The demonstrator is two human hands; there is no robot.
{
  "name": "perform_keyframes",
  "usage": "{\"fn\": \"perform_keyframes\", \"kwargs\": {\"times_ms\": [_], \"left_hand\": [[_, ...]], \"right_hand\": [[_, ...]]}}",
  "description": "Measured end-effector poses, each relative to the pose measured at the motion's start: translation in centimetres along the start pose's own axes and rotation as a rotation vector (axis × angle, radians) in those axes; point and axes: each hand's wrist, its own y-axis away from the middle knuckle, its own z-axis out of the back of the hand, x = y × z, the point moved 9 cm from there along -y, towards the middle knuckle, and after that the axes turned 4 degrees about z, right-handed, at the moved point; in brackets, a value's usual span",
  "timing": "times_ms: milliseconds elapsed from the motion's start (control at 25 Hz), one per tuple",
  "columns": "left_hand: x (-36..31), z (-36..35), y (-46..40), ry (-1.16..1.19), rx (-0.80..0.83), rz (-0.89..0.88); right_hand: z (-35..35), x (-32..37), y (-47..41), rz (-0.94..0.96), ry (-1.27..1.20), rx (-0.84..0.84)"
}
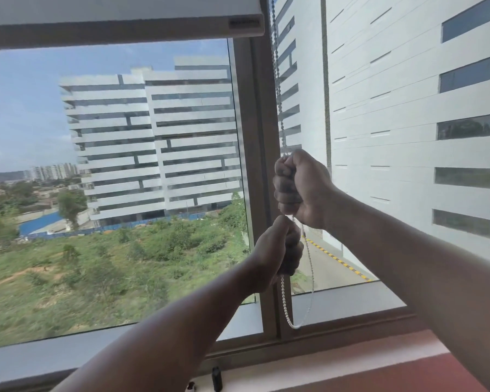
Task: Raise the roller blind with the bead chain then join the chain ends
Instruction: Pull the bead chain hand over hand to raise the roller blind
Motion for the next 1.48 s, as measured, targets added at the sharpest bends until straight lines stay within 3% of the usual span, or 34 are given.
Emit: {"fn": "perform_keyframes", "kwargs": {"times_ms": [160,320,440,640,920,1160,1480], "left_hand": [[-0.6,1.9,0.5,-0.189,-0.098,-0.011],[-8.0,5.1,0.9,-0.054,-0.256,-0.251],[-14.9,4.2,0.8,0.056,-0.194,-0.357],[-21.5,0.3,1.1,0.112,-0.066,-0.309],[-22.1,-1.0,1.7,0.126,0.041,-0.248],[-21.3,-0.6,0.8,0.189,-0.091,-0.345],[-16.9,1.0,-0.3,0.159,-0.159,-0.331]], "right_hand": [[0.2,-0.7,0.6,-0.004,0.038,0.007],[0.3,-0.4,1.1,-0.017,0.025,0.039],[-0.5,-0.4,1.5,-0.034,0.026,0.082],[-2.2,-0.4,2.4,-0.022,-0.015,0.142],[0.3,0.5,2.5,0.025,0.049,0.06],[-0.9,-0.1,2.3,0.04,0.024,0.112],[-0.2,-3.7,3.6,-0.027,0.087,0.128]]}}
